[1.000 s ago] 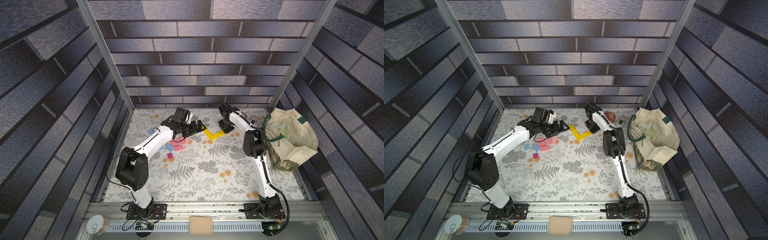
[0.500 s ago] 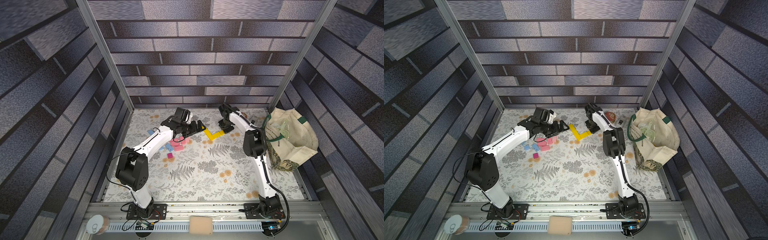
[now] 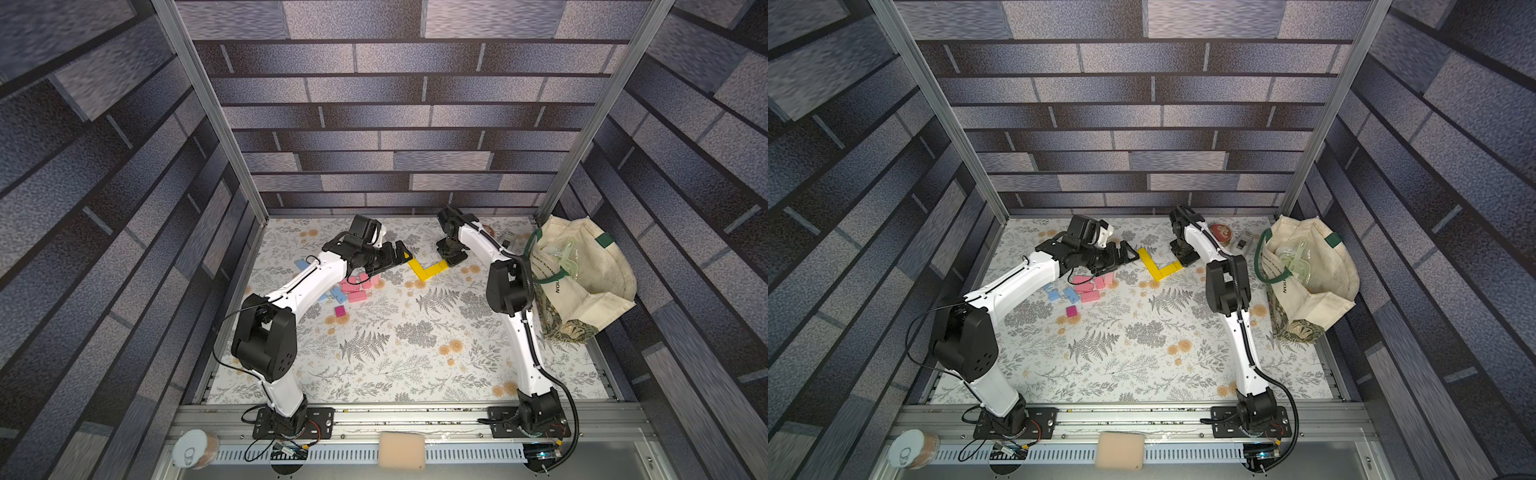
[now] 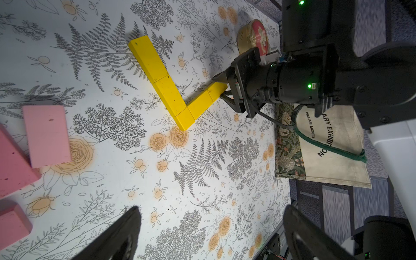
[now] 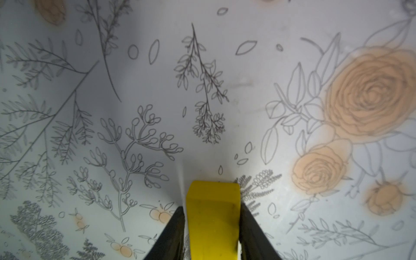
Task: Assemble the letter v with building blocks
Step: Assemble the building block at the center of the board.
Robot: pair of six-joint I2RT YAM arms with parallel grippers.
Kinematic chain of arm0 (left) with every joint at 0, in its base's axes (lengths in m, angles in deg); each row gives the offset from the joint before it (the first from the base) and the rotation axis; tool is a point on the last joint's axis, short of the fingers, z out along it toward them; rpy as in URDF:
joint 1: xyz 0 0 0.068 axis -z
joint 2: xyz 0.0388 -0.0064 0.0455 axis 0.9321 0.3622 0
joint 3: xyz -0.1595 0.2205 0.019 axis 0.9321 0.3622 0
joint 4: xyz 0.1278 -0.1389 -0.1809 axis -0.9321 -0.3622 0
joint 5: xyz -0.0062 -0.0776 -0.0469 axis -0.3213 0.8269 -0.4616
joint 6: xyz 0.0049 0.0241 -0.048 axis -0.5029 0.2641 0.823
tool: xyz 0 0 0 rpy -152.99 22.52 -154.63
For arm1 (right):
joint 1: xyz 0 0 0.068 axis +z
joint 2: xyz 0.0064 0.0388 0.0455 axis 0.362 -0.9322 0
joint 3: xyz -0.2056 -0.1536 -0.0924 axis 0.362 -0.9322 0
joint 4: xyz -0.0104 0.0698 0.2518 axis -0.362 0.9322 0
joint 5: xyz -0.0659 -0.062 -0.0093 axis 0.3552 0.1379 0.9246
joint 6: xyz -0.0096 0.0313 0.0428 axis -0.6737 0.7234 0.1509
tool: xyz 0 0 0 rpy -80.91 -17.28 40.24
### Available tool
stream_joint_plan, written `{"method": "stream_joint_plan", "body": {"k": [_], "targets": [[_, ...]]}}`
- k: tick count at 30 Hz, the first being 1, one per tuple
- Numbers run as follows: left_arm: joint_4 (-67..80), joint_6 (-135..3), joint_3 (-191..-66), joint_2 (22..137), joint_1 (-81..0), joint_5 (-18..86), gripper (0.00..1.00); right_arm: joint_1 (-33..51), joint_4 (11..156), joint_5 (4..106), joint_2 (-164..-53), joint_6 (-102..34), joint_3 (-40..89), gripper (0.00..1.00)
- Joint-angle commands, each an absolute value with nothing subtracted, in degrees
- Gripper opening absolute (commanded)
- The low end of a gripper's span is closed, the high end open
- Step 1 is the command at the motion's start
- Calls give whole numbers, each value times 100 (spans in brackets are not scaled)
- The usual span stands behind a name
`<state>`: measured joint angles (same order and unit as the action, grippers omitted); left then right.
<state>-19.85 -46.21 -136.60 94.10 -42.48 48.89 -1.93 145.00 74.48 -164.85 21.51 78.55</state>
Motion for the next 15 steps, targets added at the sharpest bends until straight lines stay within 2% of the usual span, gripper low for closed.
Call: {"method": "stream_joint_plan", "body": {"k": [1, 15], "targets": [[-2069, -4697, -13711, 9428, -4206, 4924, 100, -132, 14607, 7378, -16432, 2240, 7796, 41], [-2100, -4721, -13721, 9403, -4177, 4898, 100, -127, 14577, 7418, -16306, 2247, 7632, 42]]}}
